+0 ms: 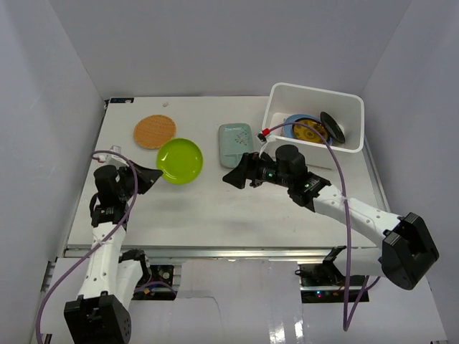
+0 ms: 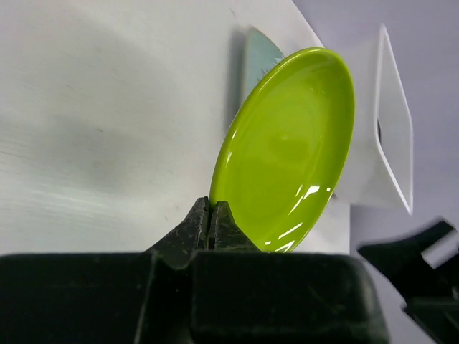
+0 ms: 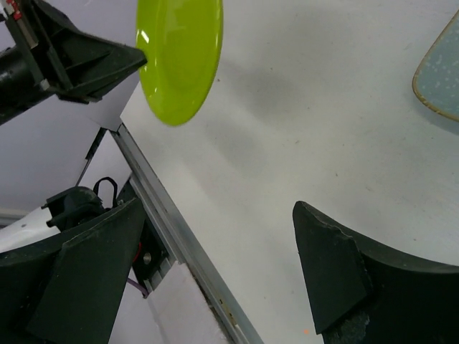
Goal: Place the plates into the plastic bin on the countertop
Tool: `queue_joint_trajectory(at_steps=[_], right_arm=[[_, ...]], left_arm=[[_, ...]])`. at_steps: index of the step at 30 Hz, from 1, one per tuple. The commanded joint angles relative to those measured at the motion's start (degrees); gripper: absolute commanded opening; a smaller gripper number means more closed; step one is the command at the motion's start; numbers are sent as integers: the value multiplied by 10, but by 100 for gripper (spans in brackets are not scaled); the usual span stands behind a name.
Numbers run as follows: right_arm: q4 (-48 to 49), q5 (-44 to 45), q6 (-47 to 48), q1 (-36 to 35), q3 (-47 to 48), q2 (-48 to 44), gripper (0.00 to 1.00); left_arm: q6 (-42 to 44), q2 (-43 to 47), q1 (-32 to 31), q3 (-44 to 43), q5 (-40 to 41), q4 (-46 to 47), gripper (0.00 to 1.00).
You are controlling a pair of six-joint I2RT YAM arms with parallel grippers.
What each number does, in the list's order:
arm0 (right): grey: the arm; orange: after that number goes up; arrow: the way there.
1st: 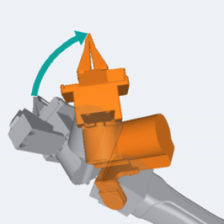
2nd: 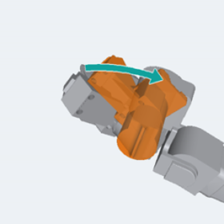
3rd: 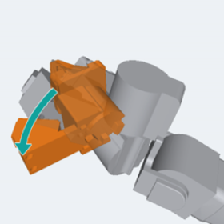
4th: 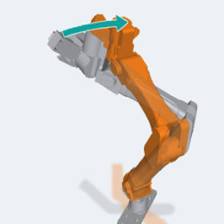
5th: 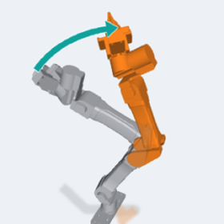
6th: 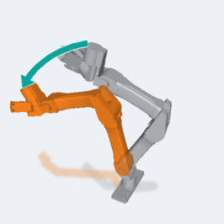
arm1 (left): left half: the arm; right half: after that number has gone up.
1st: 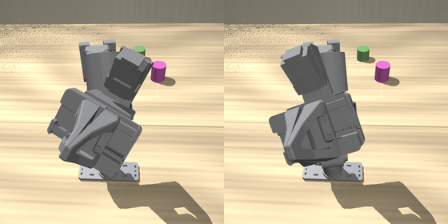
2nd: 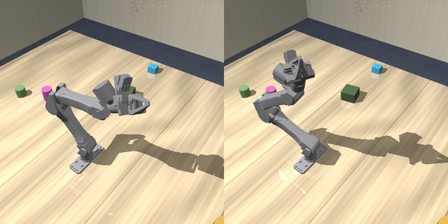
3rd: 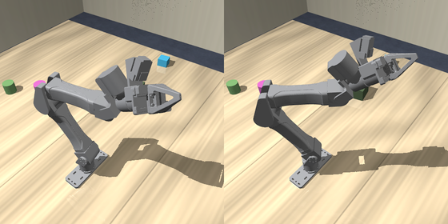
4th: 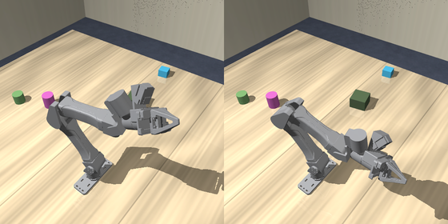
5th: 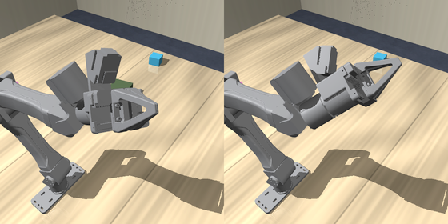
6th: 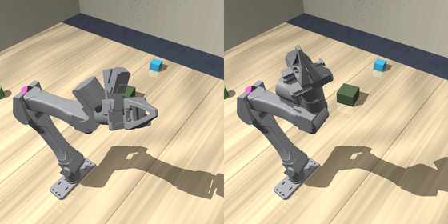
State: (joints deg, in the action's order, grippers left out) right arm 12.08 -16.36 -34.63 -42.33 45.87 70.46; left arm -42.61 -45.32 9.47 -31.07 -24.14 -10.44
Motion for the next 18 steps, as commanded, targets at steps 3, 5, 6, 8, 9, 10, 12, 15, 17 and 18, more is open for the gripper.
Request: queue_joint_trajectory(at_steps=[3,5,6,8,9,10,12,15,17,18], right_arm=[[32,-14,-23,-5,45,56,90],[47,-18,-34,-6,45,73,90],[51,-24,-37,-7,46,79,90],[57,-33,-43,-9,56,99,90],[59,-41,-44,-10,61,104,90],[61,-43,-46,-11,69,108,90],[68,-53,-47,-11,73,120,92],[73,-56,-48,-11,72,120,97],[64,-33,-41,-11,57,89,99],[53,9,-34,-11,47,75,99]], left_arm=[[1,44,-27,23,-185,26,0],[10,44,-32,21,-219,35,0],[15,34,-34,15,-248,36,0],[28,20,-43,8,-272,36,0],[32,9,-48,6,-280,37,0],[36,5,-54,0,-282,37,0],[45,-5,-72,-6,-279,37,0],[53,-20,-86,-13,-255,31,0],[53,-15,-86,-14,-210,23,0],[57,-16,-86,-18,-196,17,0]])
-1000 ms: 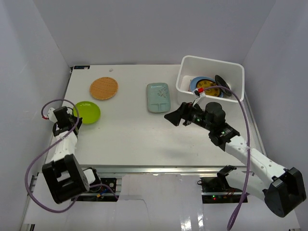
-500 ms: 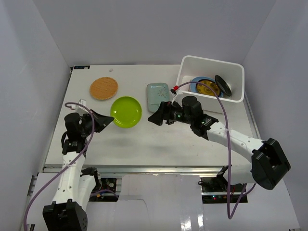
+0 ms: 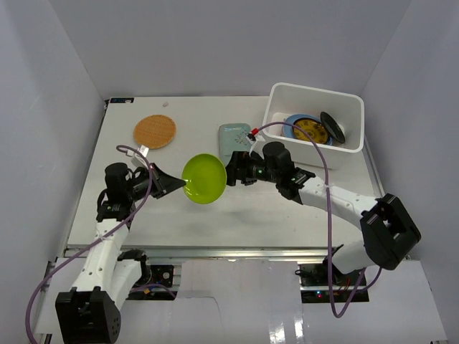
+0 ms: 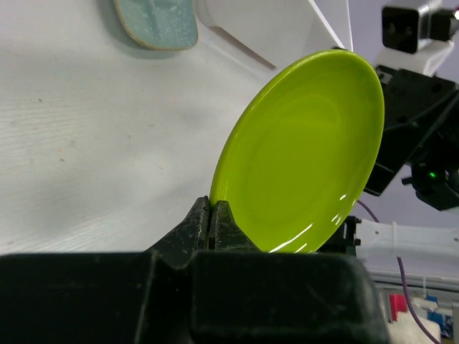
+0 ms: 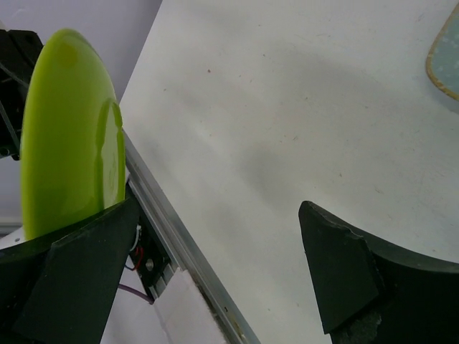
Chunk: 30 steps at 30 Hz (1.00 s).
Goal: Place the plates into the plastic bin on the countertop
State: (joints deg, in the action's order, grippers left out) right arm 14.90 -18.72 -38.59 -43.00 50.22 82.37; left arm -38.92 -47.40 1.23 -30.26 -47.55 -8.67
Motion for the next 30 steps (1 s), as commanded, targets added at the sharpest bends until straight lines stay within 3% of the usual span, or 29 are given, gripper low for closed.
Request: queue_joint_trajectory(at_steps=[1,3,7,10,16,19,21,22,24,25,26,28,30], right_arm=[[16,61,11,-4,-16,-79,99],[-5,136,23,-2,-35,-117,99],[-40,185,57,3,-43,-191,97],[-59,164,77,4,-18,-201,90],[-35,80,67,1,6,-108,90],[-7,41,53,-3,5,-87,100],[-3,39,49,-5,8,-82,76],[-4,43,49,-5,7,-84,43],[0,75,48,-5,0,-93,22],[0,90,48,-3,-3,-105,9],[-6,120,55,-1,-2,-110,8],[-14,137,62,29,5,-120,8],[-25,119,60,71,19,-131,8]], left_arm=[[21,-1,-4,-33,65,-10,0],[26,-9,-4,-38,79,-13,0],[24,-30,-4,-37,69,-2,0],[9,-36,-4,-24,40,29,0],[-8,-52,-54,-28,13,82,0],[-2,-70,-78,-38,13,82,0],[2,-81,-94,-41,15,81,0],[3,-88,-98,-42,19,82,0],[2,-94,-100,-42,31,82,1],[2,-101,-100,-43,54,82,10],[-3,-105,-100,-45,71,82,37],[-5,-131,-100,-65,132,69,60],[-4,-160,-100,-88,173,54,77]])
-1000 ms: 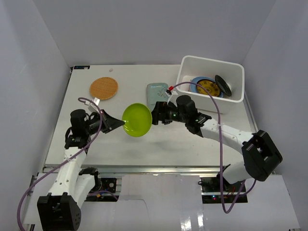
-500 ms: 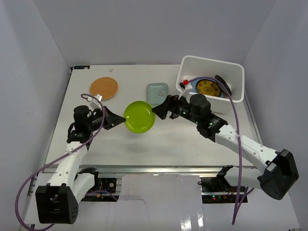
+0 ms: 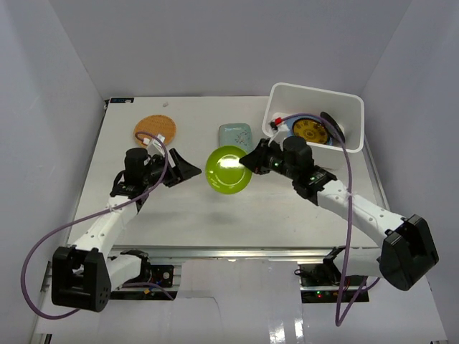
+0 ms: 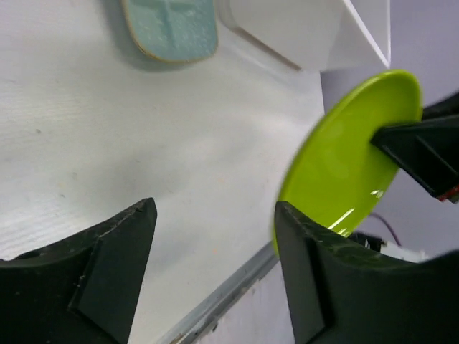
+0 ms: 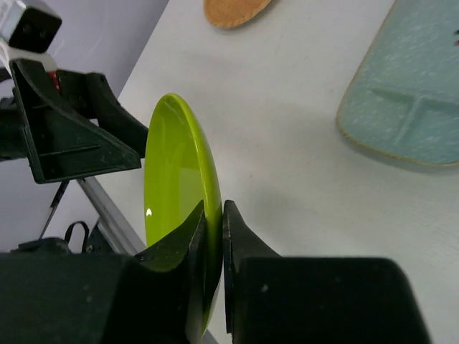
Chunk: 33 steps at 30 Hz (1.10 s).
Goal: Place the plates into the plastic bin on the countertop
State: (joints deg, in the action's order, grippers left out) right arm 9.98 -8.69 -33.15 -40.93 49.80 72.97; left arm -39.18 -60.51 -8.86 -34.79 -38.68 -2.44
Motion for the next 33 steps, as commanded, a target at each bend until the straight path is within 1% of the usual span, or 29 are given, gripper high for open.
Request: queue_joint_trajectory(at_steps=[1,2,3,4,5,6,7,8,9,11,12,13,14,17,18,19,20,21,22,24,26,28,29,32,33], right_arm=[[24,8,4,103,28,-42,8],[23,-5,1,130,39,-48,8],[22,-13,-2,163,45,-56,8],[20,-21,-6,226,54,-58,8],[13,-14,-3,253,80,-57,8],[1,-2,3,280,94,-55,8],[-20,11,14,327,108,-39,8],[-24,35,17,348,119,-29,8],[-28,34,14,393,134,-3,8],[-32,20,3,435,144,28,8],[-32,16,-1,450,149,58,8],[-32,11,-6,473,155,73,8],[-31,3,-12,480,158,103,8],[-38,-23,-17,498,177,145,8],[-43,-23,-17,500,180,159,16],[-46,-20,-15,500,176,161,31],[-50,-17,-11,500,173,162,47],[-51,-10,-11,500,168,155,74],[-51,5,-11,500,156,148,85],[-49,8,-3,500,152,127,98],[-49,0,2,499,144,109,98],[-29,-20,-2,496,123,71,98],[-17,-27,-5,495,96,41,98],[9,-48,-10,475,55,0,97],[18,-60,-10,461,29,-23,97]], left_arm=[[0,-43,1,-58,106,-24,79],[2,-74,2,-86,150,-28,81],[1,-90,5,-99,175,-33,82],[-4,-105,9,-111,197,-35,82],[-9,-133,23,-127,226,-33,82],[-27,-144,33,-132,240,-27,82],[-40,-155,44,-134,252,-12,82],[-52,-178,58,-131,258,1,82],[-77,-188,84,-130,259,15,82],[-96,-211,121,-129,253,22,82],[-100,-233,140,-132,254,40,82],[-103,-246,148,-135,256,43,82],[-101,-269,161,-144,262,45,83],[-93,-304,176,-161,271,43,84],[-93,-323,184,-169,273,47,84],[-92,-330,188,-172,273,52,84],[-95,-337,196,-173,273,59,86],[-96,-344,199,-175,275,65,87],[-97,-358,201,-180,283,67,90],[-100,-375,211,-186,289,74,93],[-107,-404,220,-198,292,77,94],[-121,-424,226,-204,284,96,94],[-128,-444,228,-211,278,102,94],[-146,-490,229,-240,272,122,94],[-153,-502,229,-250,272,125,94]])
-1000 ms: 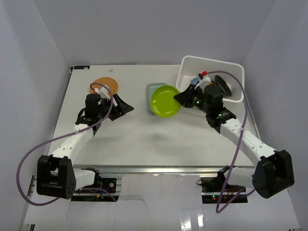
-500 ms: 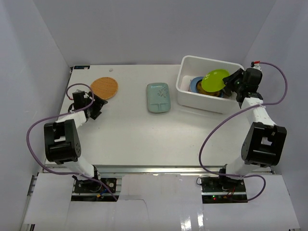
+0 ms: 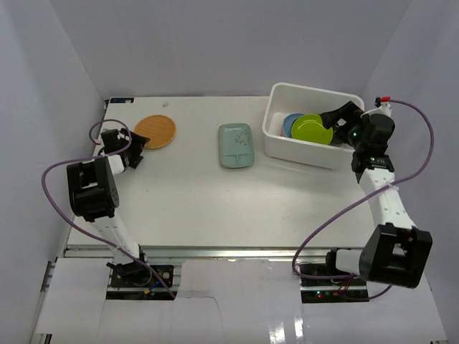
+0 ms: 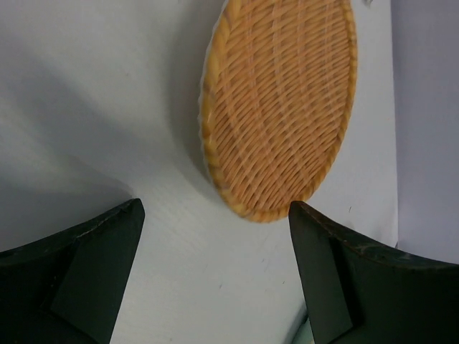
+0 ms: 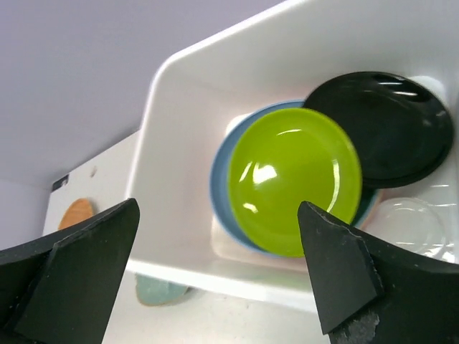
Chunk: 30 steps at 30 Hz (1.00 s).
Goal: Place the plates into the plastic bin on the countertop
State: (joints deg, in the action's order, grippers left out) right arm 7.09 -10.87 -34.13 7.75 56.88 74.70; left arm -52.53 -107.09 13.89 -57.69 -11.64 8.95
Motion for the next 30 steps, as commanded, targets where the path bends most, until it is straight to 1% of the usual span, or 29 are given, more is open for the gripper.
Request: queue_joint_trajectory(at_steps=[1,2,3,4,5,6,7,8,9,10,11,12,13,14,18,19,21,22,23,25,26,28,29,30], right_arm=[[52,-42,-3,-46,-68,-61,96],[56,-44,-6,-46,-69,-72,96],[65,-45,-7,-73,-92,-81,96],[66,-42,-4,-95,-102,-88,96],[66,-39,-2,-113,-109,-98,95],[67,-32,-1,-150,-122,-103,95],[68,-30,-1,-170,-127,-104,95],[68,-31,-1,-188,-130,-105,95],[68,-30,-1,-226,-135,-104,94],[71,-30,-1,-246,-136,-104,94],[71,-28,1,-265,-136,-101,94],[70,-25,4,-306,-135,-98,94],[68,-12,6,-325,-131,-96,94],[65,-6,8,-358,-128,-89,95],[67,-3,13,-416,-98,-58,98],[67,-6,14,-425,-90,-51,99],[72,-8,12,-450,-69,-34,93],[75,-10,12,-458,-63,-30,92],[77,-13,11,-473,-51,-21,90],[85,-17,3,-485,-44,-10,90],[89,-18,-1,-497,-42,-2,90],[103,-27,-11,-505,-42,5,90],[106,-27,-19,-512,-43,10,90],[108,-25,-21,-516,-44,11,90]], left_arm=[[-24,-58,2,-36,3,15,93],[-27,-59,2,-44,6,15,91],[-34,-79,2,-51,7,21,82],[-39,-89,2,-57,7,24,79],[-43,-101,2,-68,1,33,74],[-48,-122,2,-74,-1,37,67],[-57,-131,2,-80,-3,41,57],[-62,-141,2,-82,-7,47,52],[-67,-157,2,-87,-16,62,42],[-74,-163,2,-88,-18,67,24],[-77,-167,2,-89,-21,79,16],[-78,-170,3,-85,-32,87,7],[-78,-168,4,-79,-40,98,0],[-79,-161,6,-71,-44,115,0],[-63,-92,8,-25,-63,130,0],[-59,-48,8,-3,-71,130,0],[-51,6,8,24,-79,132,0],[-51,34,7,55,-92,133,0],[-53,92,8,73,-102,132,0],[-60,152,7,111,-123,125,0],[-63,211,4,155,-150,124,0],[-72,266,3,197,-179,119,0],[-74,295,0,236,-207,118,0],[-72,342,-3,251,-223,115,0]])
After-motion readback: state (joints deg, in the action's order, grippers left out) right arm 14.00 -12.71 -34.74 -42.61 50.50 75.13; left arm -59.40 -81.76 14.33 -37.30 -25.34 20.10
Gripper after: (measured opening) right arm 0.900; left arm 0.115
